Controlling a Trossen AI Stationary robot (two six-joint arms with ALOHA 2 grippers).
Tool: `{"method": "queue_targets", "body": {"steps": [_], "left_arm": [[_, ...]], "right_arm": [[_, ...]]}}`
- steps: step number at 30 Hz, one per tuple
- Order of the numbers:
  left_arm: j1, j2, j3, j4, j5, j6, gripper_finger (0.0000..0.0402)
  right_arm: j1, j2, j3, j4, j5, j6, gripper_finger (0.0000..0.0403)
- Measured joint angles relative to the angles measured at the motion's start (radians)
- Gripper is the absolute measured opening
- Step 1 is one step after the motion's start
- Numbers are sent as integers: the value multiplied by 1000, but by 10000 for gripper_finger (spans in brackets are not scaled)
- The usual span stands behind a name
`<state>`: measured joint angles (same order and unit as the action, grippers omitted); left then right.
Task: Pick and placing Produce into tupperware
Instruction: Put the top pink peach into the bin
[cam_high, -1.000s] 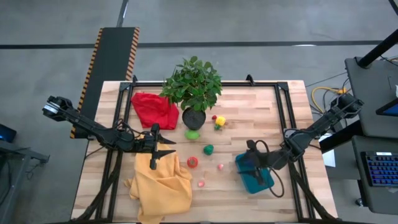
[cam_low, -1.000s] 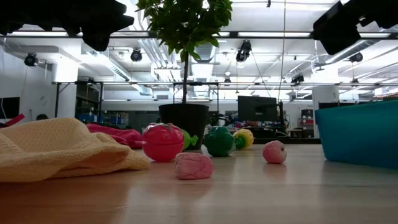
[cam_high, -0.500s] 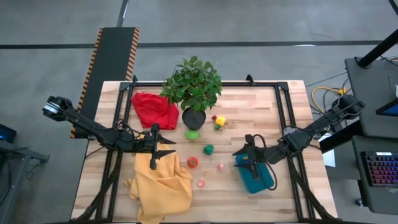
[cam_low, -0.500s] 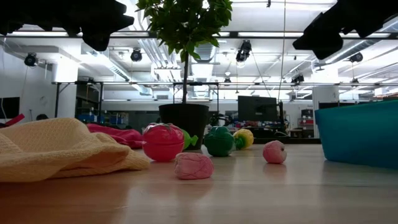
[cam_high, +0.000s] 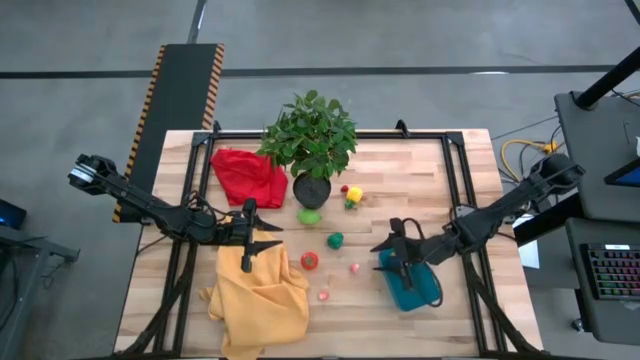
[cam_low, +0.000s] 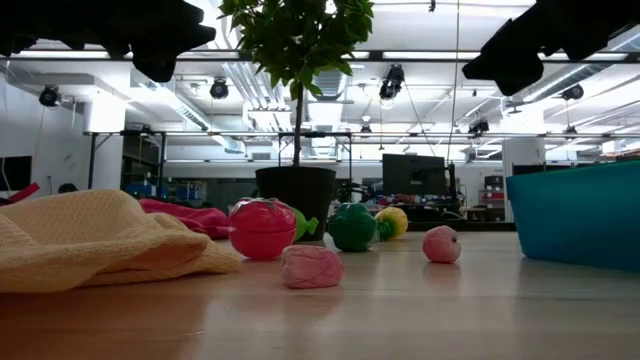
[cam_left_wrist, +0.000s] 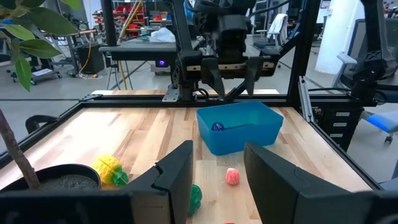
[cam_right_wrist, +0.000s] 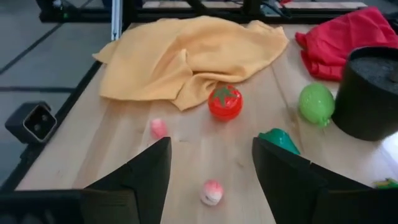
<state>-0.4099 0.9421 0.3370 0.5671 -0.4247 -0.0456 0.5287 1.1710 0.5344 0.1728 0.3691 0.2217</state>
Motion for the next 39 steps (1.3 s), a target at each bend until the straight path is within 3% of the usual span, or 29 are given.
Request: {"method": "queue_targets", "body": {"steps": [11, 17, 24, 39], "left_arm": [[0, 0, 0, 0, 0, 0, 129], [0, 0, 0, -1, 0, 0, 129], [0, 0, 0, -1, 0, 0, 129], [0, 0, 0, -1, 0, 0, 129]], "right_arm": [[-60, 243, 110, 8, -11, -49, 215], [-81, 337, 189, -138, -13, -41, 215], [-86, 462, 242, -154, -92, -39, 215], [-107, 568, 297, -233, -90, -40, 215]]}}
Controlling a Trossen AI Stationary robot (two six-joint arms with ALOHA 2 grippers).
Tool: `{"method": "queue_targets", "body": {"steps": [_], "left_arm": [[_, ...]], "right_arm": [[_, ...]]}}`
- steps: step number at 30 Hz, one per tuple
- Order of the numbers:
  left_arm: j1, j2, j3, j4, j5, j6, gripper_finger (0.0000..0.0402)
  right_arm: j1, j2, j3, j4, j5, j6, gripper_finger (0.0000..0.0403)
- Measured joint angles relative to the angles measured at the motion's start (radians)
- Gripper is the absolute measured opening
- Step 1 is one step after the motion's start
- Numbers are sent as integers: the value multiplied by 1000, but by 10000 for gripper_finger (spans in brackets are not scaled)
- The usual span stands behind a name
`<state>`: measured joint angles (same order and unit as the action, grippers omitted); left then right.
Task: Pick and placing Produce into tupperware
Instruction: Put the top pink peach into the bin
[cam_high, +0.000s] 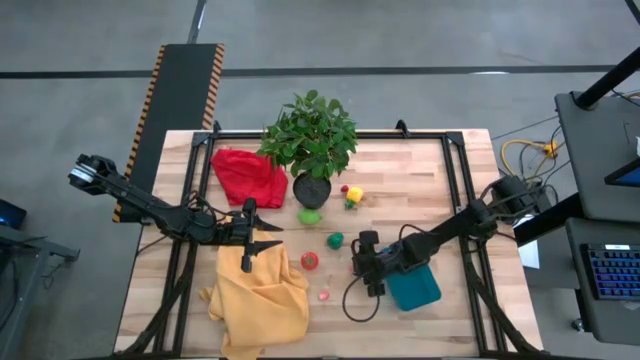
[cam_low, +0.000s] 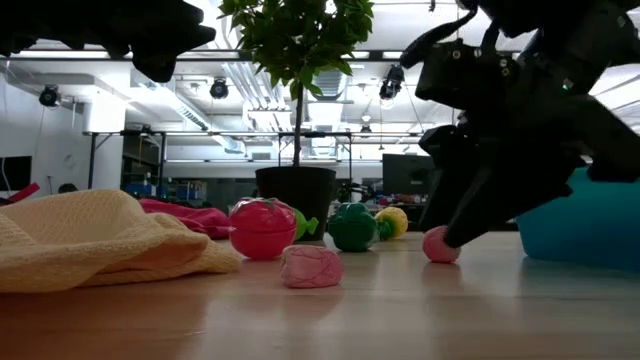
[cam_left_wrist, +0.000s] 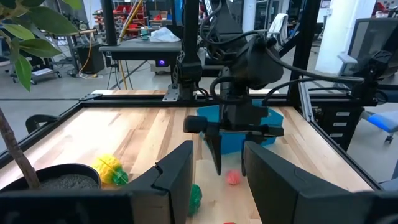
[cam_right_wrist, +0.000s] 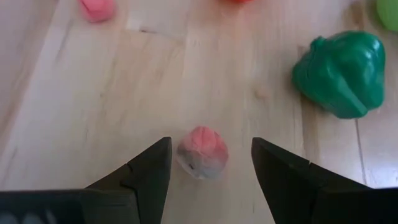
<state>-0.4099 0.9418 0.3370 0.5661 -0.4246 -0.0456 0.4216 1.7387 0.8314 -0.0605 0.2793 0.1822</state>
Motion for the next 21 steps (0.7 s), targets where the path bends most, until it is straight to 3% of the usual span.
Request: {"method": "queue_targets", "body": {"steps": [14, 21], "left_arm": [[0, 0, 0, 1, 0, 0, 129], [0, 0, 0, 1, 0, 0, 129]], "right_arm": [[1, 30, 0, 4, -17, -2, 211], [1, 20, 0, 4, -17, -3, 168]]}}
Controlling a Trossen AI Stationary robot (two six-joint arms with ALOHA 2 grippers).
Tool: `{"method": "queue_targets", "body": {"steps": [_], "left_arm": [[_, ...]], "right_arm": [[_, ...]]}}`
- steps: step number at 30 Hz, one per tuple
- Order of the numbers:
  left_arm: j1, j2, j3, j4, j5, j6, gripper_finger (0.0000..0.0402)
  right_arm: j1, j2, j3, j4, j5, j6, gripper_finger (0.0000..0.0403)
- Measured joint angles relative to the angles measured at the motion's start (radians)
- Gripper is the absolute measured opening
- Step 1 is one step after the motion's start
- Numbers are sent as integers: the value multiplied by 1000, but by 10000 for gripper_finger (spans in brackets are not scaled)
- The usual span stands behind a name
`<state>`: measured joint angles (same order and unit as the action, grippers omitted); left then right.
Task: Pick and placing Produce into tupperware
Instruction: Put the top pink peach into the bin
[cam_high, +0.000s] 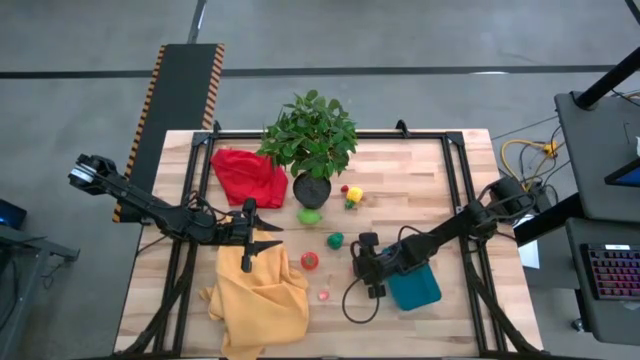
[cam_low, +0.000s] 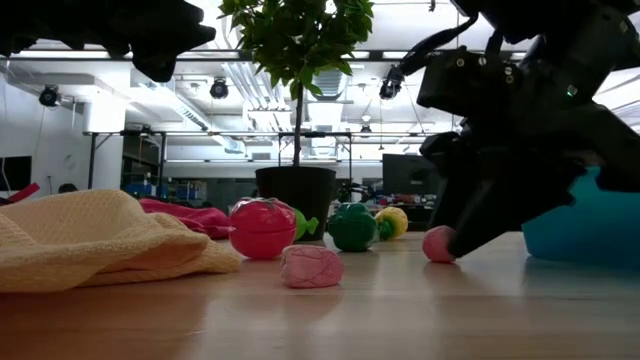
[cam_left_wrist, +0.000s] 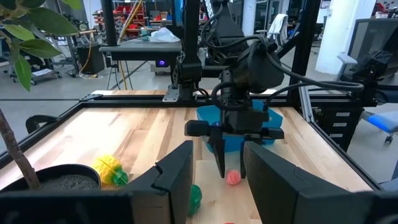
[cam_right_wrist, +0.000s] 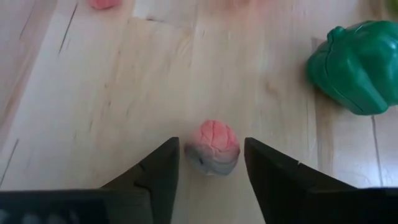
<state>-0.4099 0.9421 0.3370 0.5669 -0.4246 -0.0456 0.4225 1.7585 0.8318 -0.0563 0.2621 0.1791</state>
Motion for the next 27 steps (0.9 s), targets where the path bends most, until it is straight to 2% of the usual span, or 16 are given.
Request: {"method": "queue_targets", "body": {"steps": [13, 23, 27], "left_arm": [[0, 0, 0, 0, 0, 0, 129], [0, 0, 0, -1, 0, 0, 129], [0, 0, 0, -1, 0, 0, 129]], "right_arm": [[0, -4, 0, 0, 0, -6, 70], [0, -26, 7, -7, 0, 0, 60], [4, -76, 54, -109, 0, 6, 59]]}}
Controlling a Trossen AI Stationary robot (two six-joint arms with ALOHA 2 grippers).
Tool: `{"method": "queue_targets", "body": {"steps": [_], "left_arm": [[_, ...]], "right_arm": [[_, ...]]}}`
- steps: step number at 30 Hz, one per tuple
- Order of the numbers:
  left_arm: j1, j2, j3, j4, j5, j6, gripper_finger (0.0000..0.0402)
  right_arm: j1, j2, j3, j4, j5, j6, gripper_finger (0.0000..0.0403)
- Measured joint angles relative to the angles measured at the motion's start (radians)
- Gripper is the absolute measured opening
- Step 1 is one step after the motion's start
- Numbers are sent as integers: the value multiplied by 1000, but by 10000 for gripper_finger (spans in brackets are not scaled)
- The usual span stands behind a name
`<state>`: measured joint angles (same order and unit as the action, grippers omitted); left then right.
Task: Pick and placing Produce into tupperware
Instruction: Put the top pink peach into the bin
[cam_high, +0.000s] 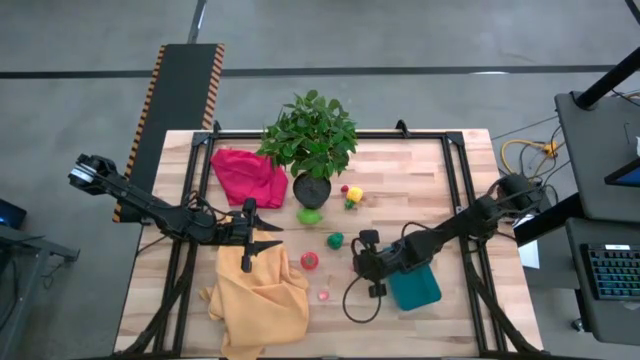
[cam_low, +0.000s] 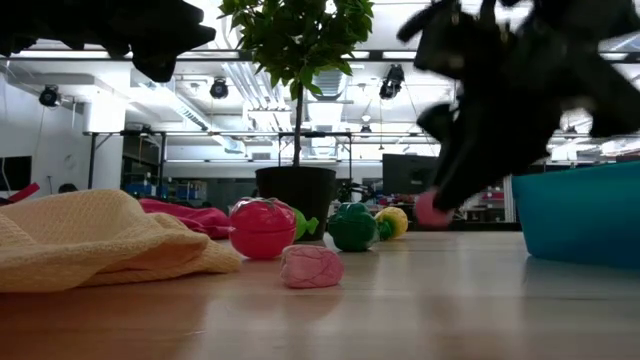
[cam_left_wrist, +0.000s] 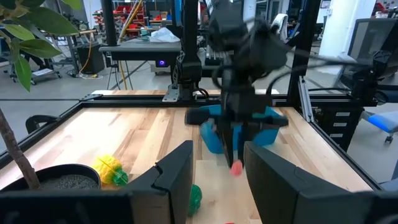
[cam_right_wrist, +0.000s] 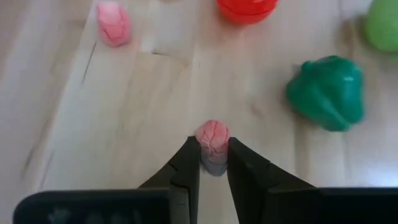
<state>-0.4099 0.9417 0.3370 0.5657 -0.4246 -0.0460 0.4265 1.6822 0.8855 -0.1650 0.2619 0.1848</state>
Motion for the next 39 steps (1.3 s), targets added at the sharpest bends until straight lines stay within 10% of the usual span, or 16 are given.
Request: {"method": "queue_targets", "body": {"steps": [22, 39], "left_arm": [[0, 0, 0, 0, 0, -1, 129], [0, 0, 0, 1, 0, 0, 129]], "right_arm": [[188, -513, -53, -541, 167, 406, 59], [204, -549, -195, -634, 150, 602, 59]]}}
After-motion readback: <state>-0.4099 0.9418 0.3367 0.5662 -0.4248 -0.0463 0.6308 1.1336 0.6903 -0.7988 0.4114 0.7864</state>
